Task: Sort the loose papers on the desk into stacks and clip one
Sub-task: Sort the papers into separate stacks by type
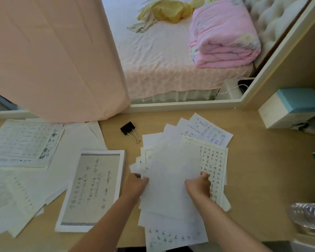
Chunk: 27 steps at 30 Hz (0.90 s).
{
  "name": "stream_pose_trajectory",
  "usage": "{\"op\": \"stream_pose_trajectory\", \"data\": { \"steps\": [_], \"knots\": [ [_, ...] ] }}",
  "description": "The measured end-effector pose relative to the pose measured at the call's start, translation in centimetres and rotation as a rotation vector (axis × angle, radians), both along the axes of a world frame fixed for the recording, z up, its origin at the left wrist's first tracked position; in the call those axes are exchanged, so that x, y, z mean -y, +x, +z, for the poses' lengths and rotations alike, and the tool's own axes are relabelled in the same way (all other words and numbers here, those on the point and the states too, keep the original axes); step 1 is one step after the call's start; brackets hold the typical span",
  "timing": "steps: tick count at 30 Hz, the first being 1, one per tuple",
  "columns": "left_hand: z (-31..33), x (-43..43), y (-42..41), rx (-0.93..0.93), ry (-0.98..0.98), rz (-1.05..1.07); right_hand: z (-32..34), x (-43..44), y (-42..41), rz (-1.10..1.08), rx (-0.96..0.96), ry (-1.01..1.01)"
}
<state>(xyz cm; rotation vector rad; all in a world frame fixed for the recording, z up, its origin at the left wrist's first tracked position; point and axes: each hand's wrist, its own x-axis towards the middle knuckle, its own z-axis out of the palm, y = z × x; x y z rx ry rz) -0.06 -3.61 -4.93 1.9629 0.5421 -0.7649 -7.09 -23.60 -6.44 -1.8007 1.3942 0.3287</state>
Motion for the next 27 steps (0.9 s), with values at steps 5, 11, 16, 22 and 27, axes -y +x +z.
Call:
{"op": "stream_pose_trajectory", "data": {
  "steps": [5, 11, 16, 22, 27],
  "knots": [
    [0.9, -0.2, 0.2, 0.019, -0.088, -0.136, 0.0, 0.2, -0.3, 0.172, 0.006, 0.005],
    [1.7, -2.1, 1.1, 0.145, -0.166, -0.350, 1.5, 1.0, -0.3, 0.205, 0.042, -0.088],
    [1.9, -5.3, 2.0, 0.070, -0.350, -0.234, 3.1, 0.3, 0.5, 0.016, 0.296, 0.224],
    [0.5, -7.2, 2.7, 0.028, -0.319, -0.187, 2.0, -2.4, 1.0, -0.065, 0.238, 0.328],
    [-0.4, -7.1, 3.7, 0.204, 0.044, -0.415, 2.5, -1.7, 0.3, 0.049, 0.123, -0.100]
  ]
}}
